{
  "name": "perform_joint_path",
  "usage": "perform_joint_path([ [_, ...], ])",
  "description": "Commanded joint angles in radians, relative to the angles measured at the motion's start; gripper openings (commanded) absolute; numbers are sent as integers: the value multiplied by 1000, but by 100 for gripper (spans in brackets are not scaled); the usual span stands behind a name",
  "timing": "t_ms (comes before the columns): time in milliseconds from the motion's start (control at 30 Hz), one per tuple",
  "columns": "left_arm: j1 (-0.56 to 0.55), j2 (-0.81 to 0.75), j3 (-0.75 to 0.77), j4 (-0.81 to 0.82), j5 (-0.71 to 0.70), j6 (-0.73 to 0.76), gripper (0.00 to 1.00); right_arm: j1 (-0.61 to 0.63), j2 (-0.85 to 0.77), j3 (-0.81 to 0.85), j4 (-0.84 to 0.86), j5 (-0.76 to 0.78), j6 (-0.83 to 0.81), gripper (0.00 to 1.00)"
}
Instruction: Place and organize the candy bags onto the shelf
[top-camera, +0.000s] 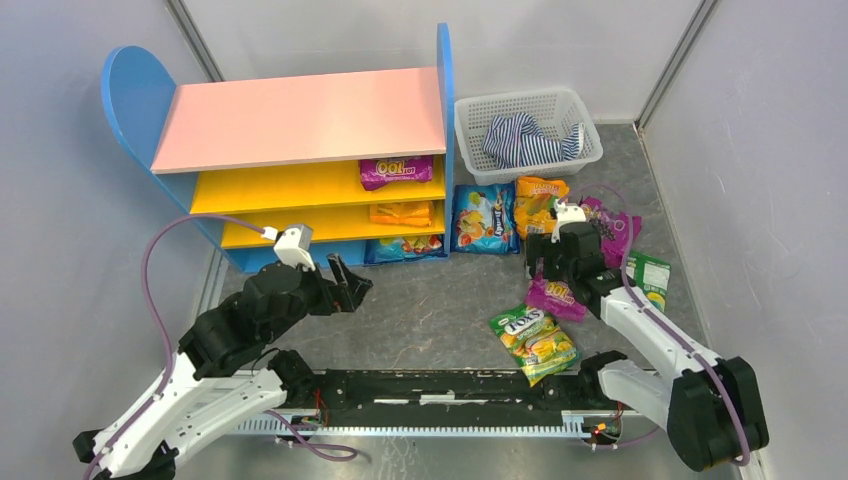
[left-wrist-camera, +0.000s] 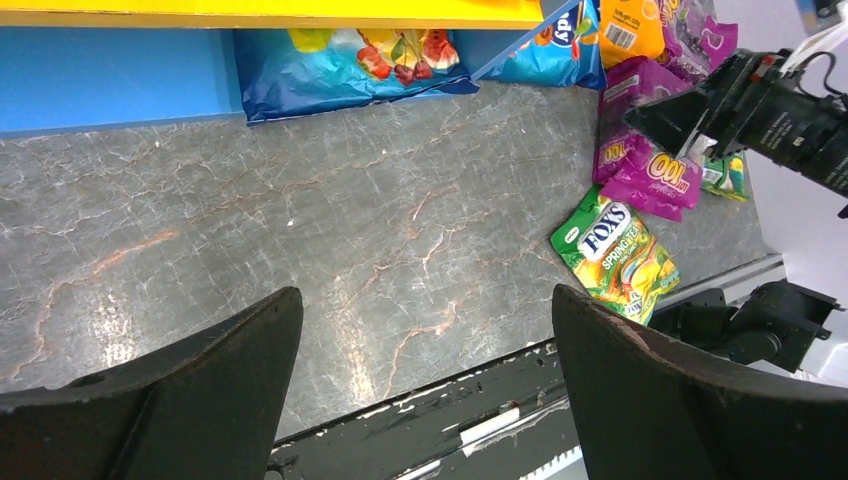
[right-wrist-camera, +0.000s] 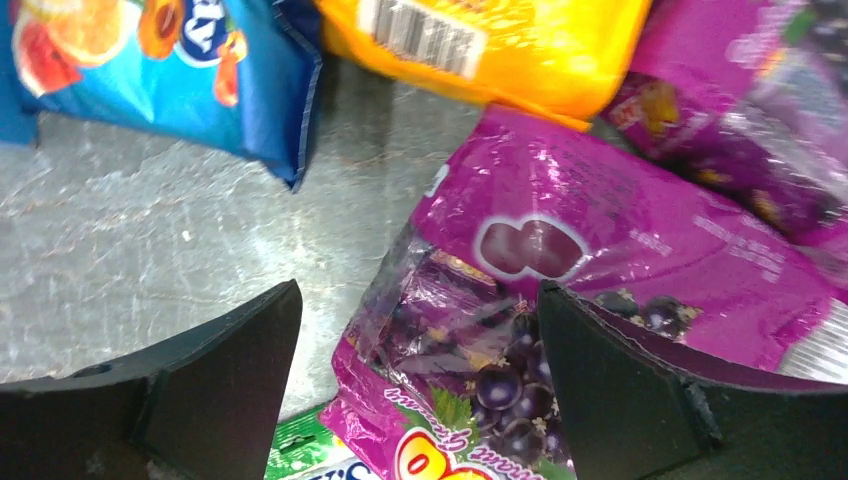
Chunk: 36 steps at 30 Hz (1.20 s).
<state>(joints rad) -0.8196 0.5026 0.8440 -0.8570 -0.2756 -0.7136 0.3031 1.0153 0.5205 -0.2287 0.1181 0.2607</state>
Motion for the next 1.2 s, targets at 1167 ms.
perform_joint_path([
  [1167, 0, 66, -5, 63, 19, 30, 100, 1042, 317, 215, -660, 508, 390, 95],
])
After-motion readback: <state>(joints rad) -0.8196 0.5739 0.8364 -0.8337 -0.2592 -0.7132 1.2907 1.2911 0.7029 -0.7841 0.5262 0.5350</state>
